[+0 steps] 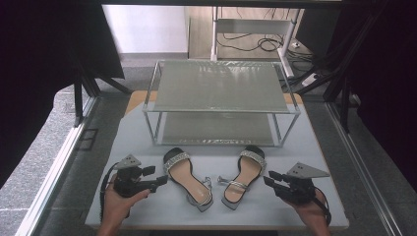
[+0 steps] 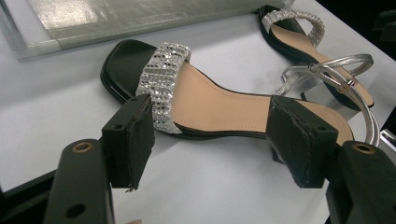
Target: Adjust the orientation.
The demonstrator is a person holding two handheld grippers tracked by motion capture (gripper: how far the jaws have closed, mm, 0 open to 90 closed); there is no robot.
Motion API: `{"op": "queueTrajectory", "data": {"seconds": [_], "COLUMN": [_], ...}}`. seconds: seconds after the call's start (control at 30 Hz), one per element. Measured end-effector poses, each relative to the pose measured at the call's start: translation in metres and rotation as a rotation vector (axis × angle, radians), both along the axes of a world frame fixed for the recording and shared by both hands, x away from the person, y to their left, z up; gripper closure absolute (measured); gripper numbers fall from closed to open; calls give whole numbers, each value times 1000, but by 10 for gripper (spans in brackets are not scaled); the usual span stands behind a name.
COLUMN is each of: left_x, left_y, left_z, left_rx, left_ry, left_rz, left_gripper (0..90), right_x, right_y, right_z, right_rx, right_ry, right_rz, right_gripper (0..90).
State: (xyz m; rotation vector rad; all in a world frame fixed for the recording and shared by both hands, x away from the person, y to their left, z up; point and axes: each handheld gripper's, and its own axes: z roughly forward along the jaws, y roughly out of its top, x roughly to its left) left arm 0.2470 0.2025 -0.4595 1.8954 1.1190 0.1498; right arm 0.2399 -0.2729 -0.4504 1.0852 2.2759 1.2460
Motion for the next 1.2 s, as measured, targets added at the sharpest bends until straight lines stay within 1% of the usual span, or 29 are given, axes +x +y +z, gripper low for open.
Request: {"op": "queueTrajectory", "data": {"seconds": [0.07, 0.1, 0.13, 0.17, 0.2, 0.23, 0.3, 0.43, 0.5, 0.53, 0.57, 0.63, 0.7, 0.77, 0.93, 1.07, 1.13, 1.17, 1.2], "left_x": [0, 0, 0, 0, -1, -1, -1, -1, 0, 0, 0, 0, 0, -1, 0, 0, -1, -1, -1], "left_y": [-1, -1, -2, -2, -2, -2, -3, -3, -3, -3, -3, -3, -3, -4, -5, -5, -5, -5, -5], "left_z": [0, 0, 0, 0, 0, 0, 1, 0, 0, 0, 0, 0, 0, 0, -1, 0, 0, -1, -1], "left_rx": [-1, 0, 0, 3, 2, 1, 0, 6, 9, 9, 9, 8, 10, 14, 15, 12, 13, 14, 13], "left_ry": [1, 1, 2, 1, 1, 3, 3, 1, 4, 5, 5, 7, 6, 7, 10, 10, 10, 10, 12], "left_rz": [-2, -2, -2, -4, -5, -5, -5, -13, -12, -12, -10, -8, -10, -14, -16, -13, -15, -16, -15], "left_gripper": [328, 328, 328, 328, 328, 328, 328, 328, 328, 328, 328, 328, 328, 328, 328, 328, 328, 328, 328], "right_x": [-1, -1, -1, -1, -1, -1, -1, -3, -5, -7, -7, -9, -10, -10, -10, -11, -12, -12, -12], "right_y": [7, 10, 18, 18, 25, 25, 32, 46, 54, 62, 62, 70, 77, 83, 99, 107, 113, 113, 117], "right_z": [1, 2, 2, 2, 3, 3, 3, 4, 5, 6, 6, 7, 6, 4, -3, -8, -13, -13, -17], "right_rx": [22, 33, 44, 44, 47, 47, 45, 34, 29, 16, 16, 7, 1, -6, -40, -54, -70, -70, -85], "right_ry": [7, 9, 14, 14, 20, 20, 27, 33, 28, 21, 21, 16, 19, 26, 49, 60, 70, 70, 76], "right_rz": [43, 72, 112, 112, 134, 134, 152, 187, 207, 236, 236, 267, 284, 296, 331, 347, 363, 363, 371], "right_gripper": [731, 748, 778, 778, 802, 802, 822, 851, 855, 854, 854, 854, 854, 854, 855, 861, 866, 866, 871]}}
